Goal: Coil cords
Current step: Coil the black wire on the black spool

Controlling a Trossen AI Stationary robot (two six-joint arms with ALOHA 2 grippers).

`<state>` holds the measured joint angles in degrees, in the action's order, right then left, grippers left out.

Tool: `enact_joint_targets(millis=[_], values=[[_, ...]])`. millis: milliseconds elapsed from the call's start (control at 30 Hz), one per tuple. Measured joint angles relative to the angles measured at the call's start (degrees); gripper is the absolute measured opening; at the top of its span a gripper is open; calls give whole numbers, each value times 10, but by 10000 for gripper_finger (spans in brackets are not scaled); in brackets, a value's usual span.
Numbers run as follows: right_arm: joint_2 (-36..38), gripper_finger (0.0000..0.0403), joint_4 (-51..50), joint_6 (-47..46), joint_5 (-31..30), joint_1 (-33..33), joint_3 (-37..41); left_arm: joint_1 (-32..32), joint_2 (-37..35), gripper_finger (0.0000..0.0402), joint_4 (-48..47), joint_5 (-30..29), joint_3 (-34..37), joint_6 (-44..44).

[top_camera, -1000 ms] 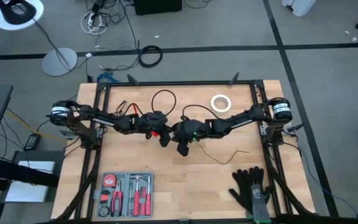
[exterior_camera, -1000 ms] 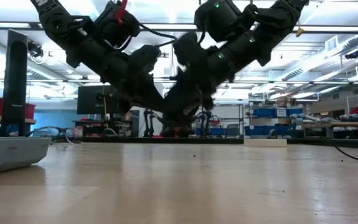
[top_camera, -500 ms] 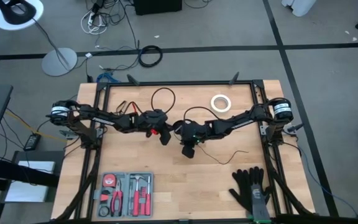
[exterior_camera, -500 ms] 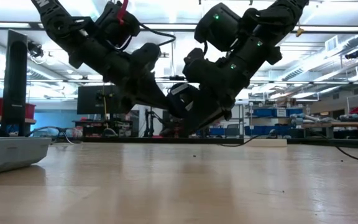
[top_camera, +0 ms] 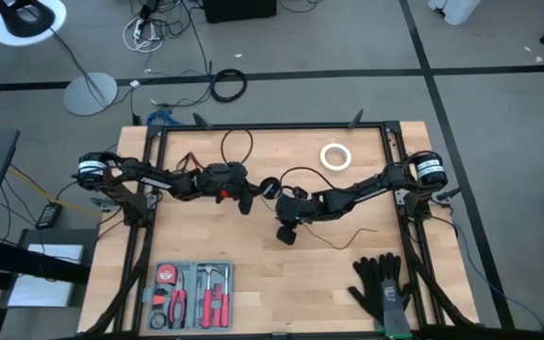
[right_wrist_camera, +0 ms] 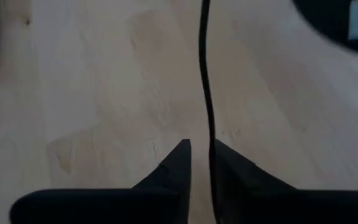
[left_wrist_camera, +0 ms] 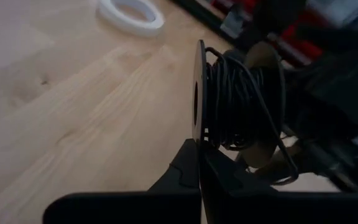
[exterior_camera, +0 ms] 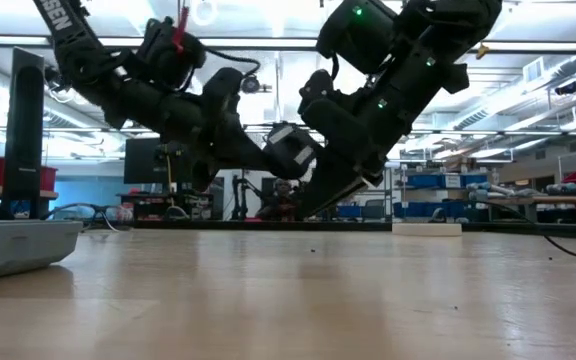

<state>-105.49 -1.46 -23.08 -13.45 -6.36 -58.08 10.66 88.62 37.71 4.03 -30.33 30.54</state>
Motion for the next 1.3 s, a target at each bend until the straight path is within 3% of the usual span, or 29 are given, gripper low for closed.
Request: enact_joint_targets(millis=[133,400,867,1100,1300], values=[[-2,8,12,2,-4,0,0,1,0,0,71,9,24,25],[-3,2,55,3,-7,16,0,-6,0,0,112,11,24,45],[-2,1,-82,-43,-29,8,0,-9,0,0,102,43,25,31],[-2,20,-78,-55,-30,-1,0,-9,0,0,86,38,53,20],[-2,62,-72,-52,-30,-17,0,-33,0,0,-16,-27,66,-3]])
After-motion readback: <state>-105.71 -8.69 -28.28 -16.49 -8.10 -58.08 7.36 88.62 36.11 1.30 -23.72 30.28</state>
